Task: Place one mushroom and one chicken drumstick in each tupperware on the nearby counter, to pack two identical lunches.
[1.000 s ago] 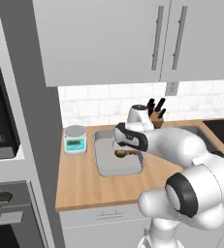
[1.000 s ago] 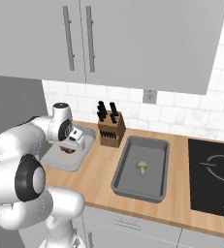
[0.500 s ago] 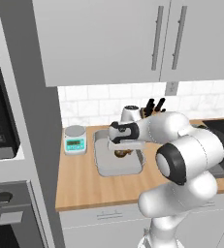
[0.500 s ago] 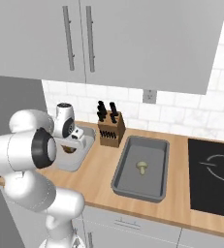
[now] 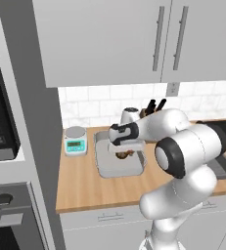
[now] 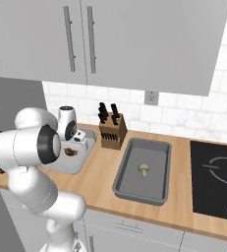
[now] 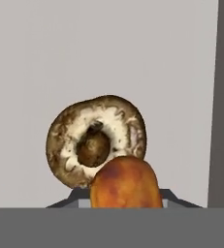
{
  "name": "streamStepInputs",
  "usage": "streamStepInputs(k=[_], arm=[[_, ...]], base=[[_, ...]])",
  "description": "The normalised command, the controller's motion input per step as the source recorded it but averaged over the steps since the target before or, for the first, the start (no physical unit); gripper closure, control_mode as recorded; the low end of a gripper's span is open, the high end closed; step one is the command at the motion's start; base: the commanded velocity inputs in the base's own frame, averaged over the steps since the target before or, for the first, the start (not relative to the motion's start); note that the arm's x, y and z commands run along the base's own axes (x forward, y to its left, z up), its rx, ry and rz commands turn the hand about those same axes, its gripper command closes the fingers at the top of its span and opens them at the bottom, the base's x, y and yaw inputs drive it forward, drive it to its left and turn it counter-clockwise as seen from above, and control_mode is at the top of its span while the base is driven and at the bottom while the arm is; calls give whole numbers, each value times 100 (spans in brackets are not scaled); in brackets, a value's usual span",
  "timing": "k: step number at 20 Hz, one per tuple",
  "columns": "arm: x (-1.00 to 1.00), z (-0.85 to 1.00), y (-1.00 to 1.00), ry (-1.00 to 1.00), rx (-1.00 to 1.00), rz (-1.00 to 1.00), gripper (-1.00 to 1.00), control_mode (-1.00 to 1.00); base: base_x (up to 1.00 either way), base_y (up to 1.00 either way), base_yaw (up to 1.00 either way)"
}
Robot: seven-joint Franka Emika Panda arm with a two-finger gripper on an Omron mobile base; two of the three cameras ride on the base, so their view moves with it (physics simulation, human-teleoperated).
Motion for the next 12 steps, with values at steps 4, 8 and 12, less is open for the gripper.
streamStepInputs(k=[4, 8, 12], arm=[[-1, -47, 0, -3, 0, 6, -100, -100], [-13, -10, 1, -13, 0, 4, -100, -100], [-23, 0, 8, -15, 0, 1, -100, -100]], base=[[0, 0, 0], [0, 0, 0], [0, 0, 0]])
